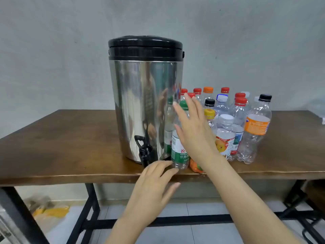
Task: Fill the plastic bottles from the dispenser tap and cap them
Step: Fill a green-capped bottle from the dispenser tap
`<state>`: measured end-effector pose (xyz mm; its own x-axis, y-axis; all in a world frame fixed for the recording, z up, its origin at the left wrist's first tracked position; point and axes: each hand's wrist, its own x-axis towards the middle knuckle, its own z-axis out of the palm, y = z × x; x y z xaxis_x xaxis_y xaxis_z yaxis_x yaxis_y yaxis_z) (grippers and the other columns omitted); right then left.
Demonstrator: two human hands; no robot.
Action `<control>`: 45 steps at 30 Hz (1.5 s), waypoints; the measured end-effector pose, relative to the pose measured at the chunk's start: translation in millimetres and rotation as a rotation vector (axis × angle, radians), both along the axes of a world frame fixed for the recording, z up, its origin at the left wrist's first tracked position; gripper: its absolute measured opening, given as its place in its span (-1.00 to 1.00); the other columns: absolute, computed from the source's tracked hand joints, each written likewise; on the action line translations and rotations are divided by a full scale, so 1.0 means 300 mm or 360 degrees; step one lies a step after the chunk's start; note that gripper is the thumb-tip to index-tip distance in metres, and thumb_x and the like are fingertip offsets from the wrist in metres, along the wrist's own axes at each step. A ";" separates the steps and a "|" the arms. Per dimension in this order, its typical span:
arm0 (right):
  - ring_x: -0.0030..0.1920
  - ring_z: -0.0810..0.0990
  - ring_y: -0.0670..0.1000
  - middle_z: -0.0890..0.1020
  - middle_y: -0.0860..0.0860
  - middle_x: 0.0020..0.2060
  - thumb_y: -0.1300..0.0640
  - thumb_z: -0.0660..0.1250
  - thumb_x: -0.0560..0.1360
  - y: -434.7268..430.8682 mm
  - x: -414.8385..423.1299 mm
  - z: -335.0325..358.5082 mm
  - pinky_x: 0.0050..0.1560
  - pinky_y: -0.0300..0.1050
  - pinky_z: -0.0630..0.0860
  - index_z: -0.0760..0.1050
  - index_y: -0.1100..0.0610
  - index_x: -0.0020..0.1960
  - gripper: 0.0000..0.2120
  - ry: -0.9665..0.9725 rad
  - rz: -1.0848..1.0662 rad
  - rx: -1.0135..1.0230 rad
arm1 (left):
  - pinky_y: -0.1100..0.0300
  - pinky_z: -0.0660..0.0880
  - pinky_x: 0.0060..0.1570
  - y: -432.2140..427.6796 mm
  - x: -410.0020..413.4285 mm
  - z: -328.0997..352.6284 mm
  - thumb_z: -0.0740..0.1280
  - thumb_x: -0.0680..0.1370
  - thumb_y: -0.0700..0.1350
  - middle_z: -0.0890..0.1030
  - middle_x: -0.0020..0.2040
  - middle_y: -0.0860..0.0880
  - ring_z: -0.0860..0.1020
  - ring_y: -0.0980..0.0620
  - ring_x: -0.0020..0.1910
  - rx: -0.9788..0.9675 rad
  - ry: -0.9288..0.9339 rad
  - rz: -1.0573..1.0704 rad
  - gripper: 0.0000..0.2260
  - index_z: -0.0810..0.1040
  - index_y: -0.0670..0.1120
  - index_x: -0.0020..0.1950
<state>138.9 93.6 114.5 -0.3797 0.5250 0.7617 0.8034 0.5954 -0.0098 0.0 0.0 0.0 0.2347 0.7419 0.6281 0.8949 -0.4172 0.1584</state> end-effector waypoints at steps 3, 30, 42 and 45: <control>0.57 0.01 0.25 0.14 0.21 0.55 0.06 0.18 0.65 0.035 -0.028 0.029 0.52 0.17 0.16 0.17 0.16 0.55 -0.48 0.0051 -0.0123 -0.0202 | 0.31 0.23 0.34 0.006 0.000 -0.041 0.13 0.63 0.16 0.47 0.30 0.13 0.39 0.14 0.33 -0.0063 -0.0007 0.0090 -0.65 0.53 0.07 0.31; -0.06 0.51 0.00 0.54 -0.05 -0.04 -0.43 0.08 0.39 -0.224 0.071 -0.026 -0.08 -0.05 0.49 0.53 0.08 0.11 -0.35 0.0124 0.0230 -0.0536 | 0.47 0.46 -0.05 -0.046 0.090 -0.021 0.63 0.29 -0.05 0.61 0.06 0.18 0.56 0.29 0.06 -0.0357 -0.1509 0.0076 -0.43 0.44 0.13 0.20; -0.19 0.40 -0.19 0.45 -0.17 -0.12 -0.19 0.35 0.49 -0.166 0.063 -0.034 -0.16 -0.25 0.31 0.51 -0.01 0.08 -0.71 -0.0047 0.0501 -0.0950 | 0.55 0.43 -0.09 -0.049 0.044 -0.098 0.63 0.31 -0.03 0.58 0.08 0.22 0.52 0.35 0.07 -0.0566 -0.1406 0.0166 -0.42 0.40 0.17 0.20; -0.13 0.44 -0.15 0.50 -0.11 -0.04 -0.05 0.36 0.54 -0.157 0.059 -0.038 -0.10 -0.28 0.35 0.53 0.00 0.17 -0.76 -0.0099 0.0603 -0.0974 | 0.54 0.43 -0.10 -0.047 0.036 -0.108 0.62 0.31 -0.05 0.58 0.07 0.22 0.51 0.39 0.06 -0.0609 -0.1425 0.0170 -0.43 0.42 0.16 0.19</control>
<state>156.5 46.4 103.1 -0.6535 0.6741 0.3443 0.5526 0.7357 -0.3916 10.9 -14.2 -32.5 -0.2917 0.9222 0.2538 0.4081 -0.1200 0.9050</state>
